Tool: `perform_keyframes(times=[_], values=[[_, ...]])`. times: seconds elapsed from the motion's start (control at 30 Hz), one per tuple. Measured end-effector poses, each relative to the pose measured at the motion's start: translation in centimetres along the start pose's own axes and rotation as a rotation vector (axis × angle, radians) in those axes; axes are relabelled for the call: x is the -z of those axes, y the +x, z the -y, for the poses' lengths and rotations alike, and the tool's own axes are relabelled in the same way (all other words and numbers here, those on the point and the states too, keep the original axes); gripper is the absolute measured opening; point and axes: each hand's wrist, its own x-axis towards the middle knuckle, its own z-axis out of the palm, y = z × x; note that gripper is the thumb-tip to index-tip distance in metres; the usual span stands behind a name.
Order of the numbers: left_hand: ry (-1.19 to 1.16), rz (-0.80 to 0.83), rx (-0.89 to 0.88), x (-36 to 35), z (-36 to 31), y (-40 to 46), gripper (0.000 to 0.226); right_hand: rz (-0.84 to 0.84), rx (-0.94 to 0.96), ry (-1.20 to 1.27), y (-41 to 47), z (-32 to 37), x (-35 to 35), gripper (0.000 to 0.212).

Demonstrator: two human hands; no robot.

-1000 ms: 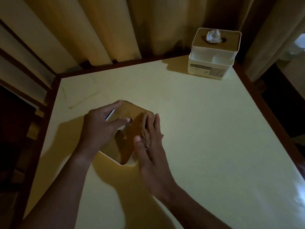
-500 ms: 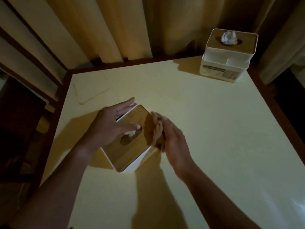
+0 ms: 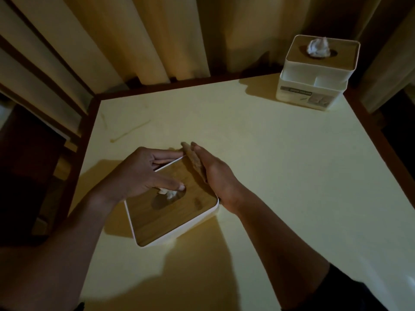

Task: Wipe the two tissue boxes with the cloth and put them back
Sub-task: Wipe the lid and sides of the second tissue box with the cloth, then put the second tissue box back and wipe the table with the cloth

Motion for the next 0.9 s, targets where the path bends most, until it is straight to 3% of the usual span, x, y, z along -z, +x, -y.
perform_keyframes(times=[0.23,0.37,0.43,0.5,0.57,0.63,0.8,0.83,0.9], values=[[-0.023,0.029,-0.036,-0.1,-0.4,-0.2,0.075,-0.11,0.003,-0.012,-9.2,-4.7,1.2,0.043],[-0.032,0.036,-0.03,0.0,-0.5,-0.2,0.075,-0.178,-0.026,-0.014,-9.1,-5.0,2.6,0.045],[-0.033,0.042,-0.03,0.0,-0.5,-0.2,0.075,-0.201,-0.119,0.159,-8.0,-4.9,4.1,0.045],[-0.02,0.072,-0.044,-0.1,-0.4,-0.1,0.076,-0.196,-0.16,0.499,-6.9,-4.4,5.8,0.044],[0.009,0.097,-0.062,-0.3,-0.5,-0.1,0.077,-0.179,-0.109,0.707,-6.0,-3.5,7.3,0.053],[0.032,0.094,-0.069,-0.4,-0.5,-0.1,0.078,-0.15,-0.024,0.737,-5.1,-2.8,8.6,0.055],[0.087,0.016,-0.075,-0.2,-0.3,-0.7,0.074,-0.07,0.182,0.537,-2.9,-1.6,8.3,0.037],[0.086,-0.013,-0.072,-0.2,-0.2,-0.8,0.072,-0.039,0.23,0.353,-2.4,-1.5,7.4,0.031],[0.08,-0.094,-0.063,0.1,0.3,-1.2,0.067,-0.07,0.23,-0.356,-1.5,-1.8,6.0,0.038]])
